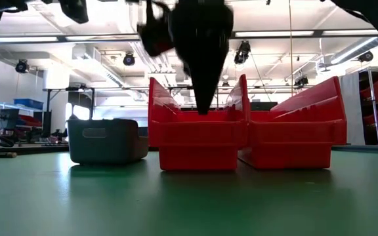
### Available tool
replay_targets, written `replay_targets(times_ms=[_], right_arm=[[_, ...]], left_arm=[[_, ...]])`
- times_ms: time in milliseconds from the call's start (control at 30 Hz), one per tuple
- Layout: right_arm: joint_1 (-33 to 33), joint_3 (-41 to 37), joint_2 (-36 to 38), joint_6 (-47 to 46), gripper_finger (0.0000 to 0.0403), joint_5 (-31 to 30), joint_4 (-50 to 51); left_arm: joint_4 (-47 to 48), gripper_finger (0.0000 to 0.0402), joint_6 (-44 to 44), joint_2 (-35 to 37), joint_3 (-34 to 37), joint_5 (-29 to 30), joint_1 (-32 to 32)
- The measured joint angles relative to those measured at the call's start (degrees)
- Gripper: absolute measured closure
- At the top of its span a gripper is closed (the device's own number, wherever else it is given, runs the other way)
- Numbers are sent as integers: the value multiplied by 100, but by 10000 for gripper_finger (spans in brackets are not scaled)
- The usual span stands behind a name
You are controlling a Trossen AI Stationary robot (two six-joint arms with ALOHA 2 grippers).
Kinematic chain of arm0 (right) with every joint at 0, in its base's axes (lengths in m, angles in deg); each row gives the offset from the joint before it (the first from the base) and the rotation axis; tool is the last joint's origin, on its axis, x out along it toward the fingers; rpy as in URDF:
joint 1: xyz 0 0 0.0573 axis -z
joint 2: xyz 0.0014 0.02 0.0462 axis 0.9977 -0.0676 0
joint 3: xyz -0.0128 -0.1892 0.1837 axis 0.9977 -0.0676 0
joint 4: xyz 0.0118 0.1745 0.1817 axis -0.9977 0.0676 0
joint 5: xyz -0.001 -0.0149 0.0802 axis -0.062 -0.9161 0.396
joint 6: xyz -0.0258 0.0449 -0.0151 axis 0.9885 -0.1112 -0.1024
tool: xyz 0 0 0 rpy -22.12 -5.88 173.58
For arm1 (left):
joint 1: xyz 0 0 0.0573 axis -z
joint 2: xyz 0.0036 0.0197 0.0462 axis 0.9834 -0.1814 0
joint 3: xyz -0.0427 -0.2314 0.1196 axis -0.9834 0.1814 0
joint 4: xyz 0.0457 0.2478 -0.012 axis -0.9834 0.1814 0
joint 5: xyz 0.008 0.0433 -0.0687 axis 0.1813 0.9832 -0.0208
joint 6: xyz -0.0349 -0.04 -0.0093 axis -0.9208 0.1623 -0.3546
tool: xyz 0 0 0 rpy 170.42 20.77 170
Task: Sort batteries
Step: Put the small black battery into the right red bin
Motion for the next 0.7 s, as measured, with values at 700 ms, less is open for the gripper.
replay_targets(times_ms=[700], right_arm=[[-2438, -1323, 2150, -2262, 114, -4369, 398]], left_arm=[[12146, 290, -5537, -323, -3510, 633, -569]])
